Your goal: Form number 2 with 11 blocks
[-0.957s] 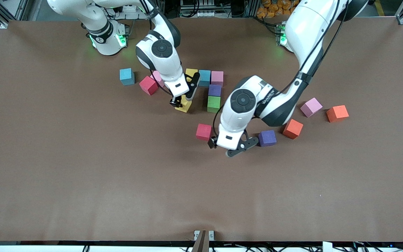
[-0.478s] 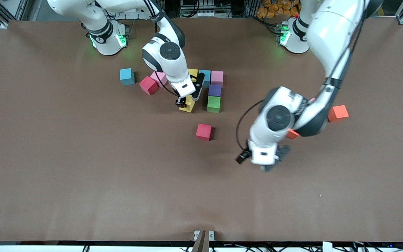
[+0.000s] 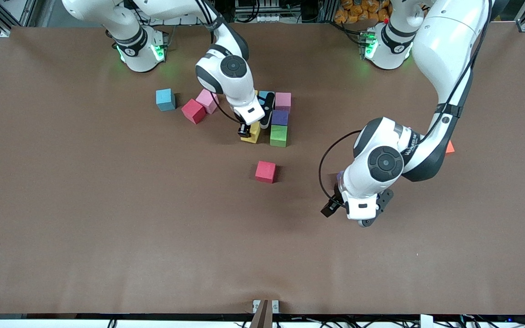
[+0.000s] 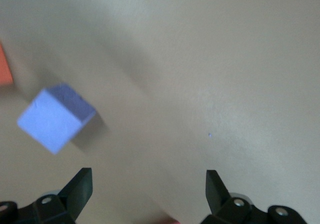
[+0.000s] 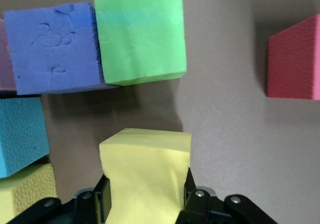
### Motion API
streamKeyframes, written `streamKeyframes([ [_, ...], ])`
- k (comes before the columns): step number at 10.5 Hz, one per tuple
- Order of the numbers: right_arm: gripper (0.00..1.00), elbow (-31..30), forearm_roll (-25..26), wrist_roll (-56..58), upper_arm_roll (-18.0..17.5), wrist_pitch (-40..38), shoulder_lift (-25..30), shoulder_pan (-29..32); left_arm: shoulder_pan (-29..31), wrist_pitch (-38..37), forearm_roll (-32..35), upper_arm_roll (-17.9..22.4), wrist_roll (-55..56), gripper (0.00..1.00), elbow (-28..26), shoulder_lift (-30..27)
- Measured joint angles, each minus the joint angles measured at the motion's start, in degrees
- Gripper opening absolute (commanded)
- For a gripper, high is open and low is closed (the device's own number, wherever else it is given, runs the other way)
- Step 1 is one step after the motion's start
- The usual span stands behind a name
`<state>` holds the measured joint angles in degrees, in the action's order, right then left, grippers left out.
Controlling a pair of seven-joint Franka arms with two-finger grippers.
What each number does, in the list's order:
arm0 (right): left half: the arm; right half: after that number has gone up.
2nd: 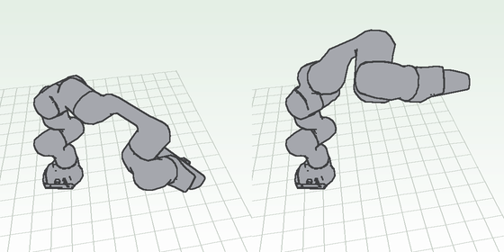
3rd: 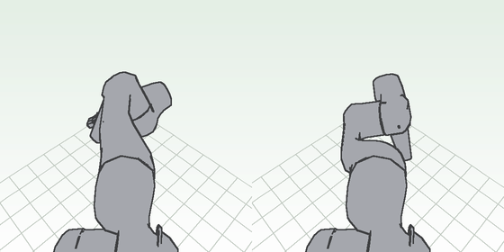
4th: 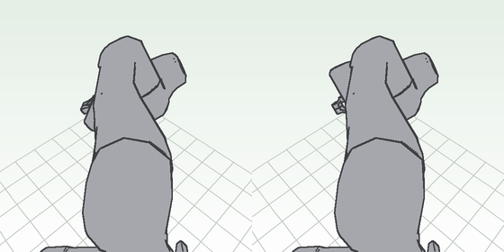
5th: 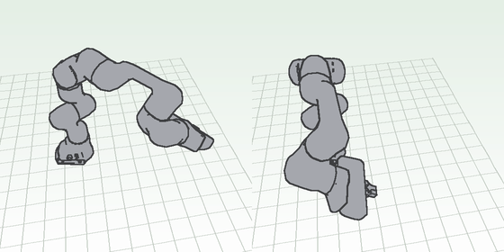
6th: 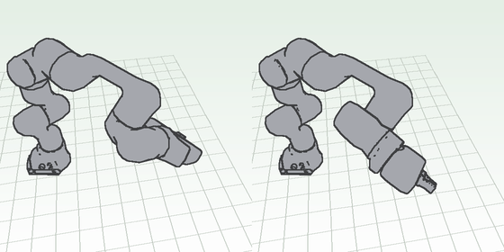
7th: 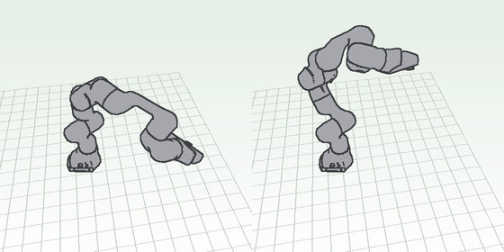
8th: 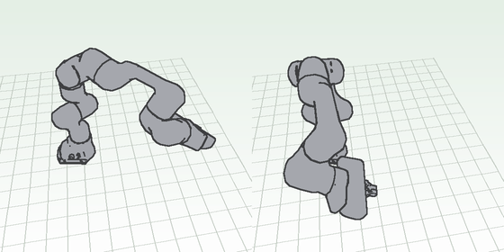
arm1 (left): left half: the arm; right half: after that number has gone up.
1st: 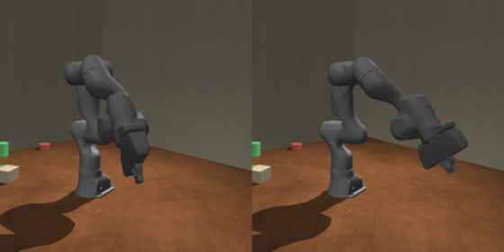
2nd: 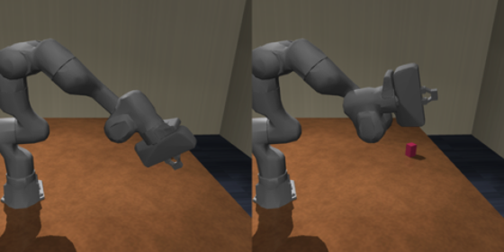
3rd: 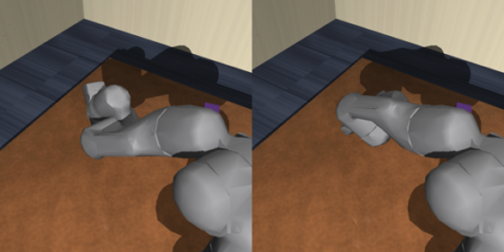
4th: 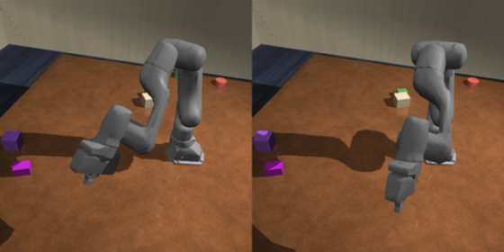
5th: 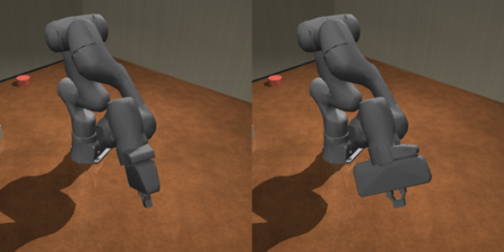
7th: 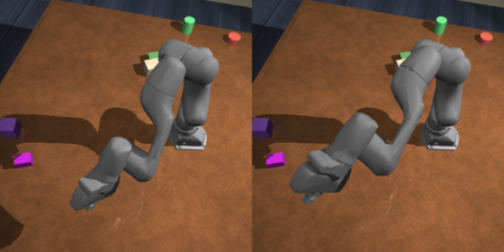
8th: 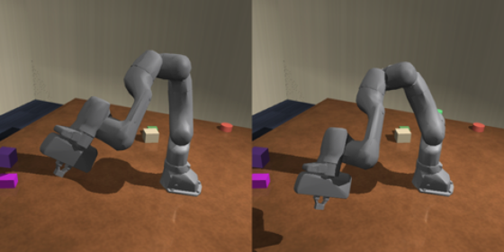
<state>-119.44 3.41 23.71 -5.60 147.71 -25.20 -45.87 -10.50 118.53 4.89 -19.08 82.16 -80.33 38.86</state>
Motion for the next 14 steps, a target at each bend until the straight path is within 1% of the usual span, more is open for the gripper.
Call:
streamKeyframes([
  [2, 0.55, 0.7, 0.0, 0.1, 0.1, 0.0, -0.7, 0.0, -0.6, 0.0, -2.0, -0.2, 8.6, 1.00, -0.2, 0.0],
  [5, 0.55, 1.7, 0.0, 1.2, 0.6, 0.0, -0.7, 0.0, -4.2, 0.0, -2.4, -0.4, 19.8, 1.00, -0.8, 0.8],
  [7, 0.55, 2.0, 0.0, 1.4, 0.9, 0.0, -0.8, 0.0, -5.4, 0.4, -2.6, -0.4, 25.3, 1.00, -0.8, 1.4],
  [9, 0.55, 2.4, 0.0, 1.5, 0.9, 0.0, -1.1, -0.2, -6.6, 0.4, -2.6, -0.4, 27.7, 1.00, -0.8, 1.4],
  [11, 0.55, 3.0, 0.0, 1.4, 0.9, 0.0, -1.4, -0.8, -6.5, 0.4, -2.6, 0.2, 28.2, 1.00, -0.9, 1.4],
  [13, 0.56, 3.6, 0.0, 1.4, 0.9, -0.1, -1.8, -1.0, -4.1, -0.4, -2.6, 0.7, 28.2, 1.00, -2.4, 1.4],
  [14, 0.56, 3.7, 0.0, 1.4, 0.9, -0.1, -1.9, -1.0, -2.8, -2.6, -2.6, 1.0, 28.2, 1.00, -3.1, 1.3],
])
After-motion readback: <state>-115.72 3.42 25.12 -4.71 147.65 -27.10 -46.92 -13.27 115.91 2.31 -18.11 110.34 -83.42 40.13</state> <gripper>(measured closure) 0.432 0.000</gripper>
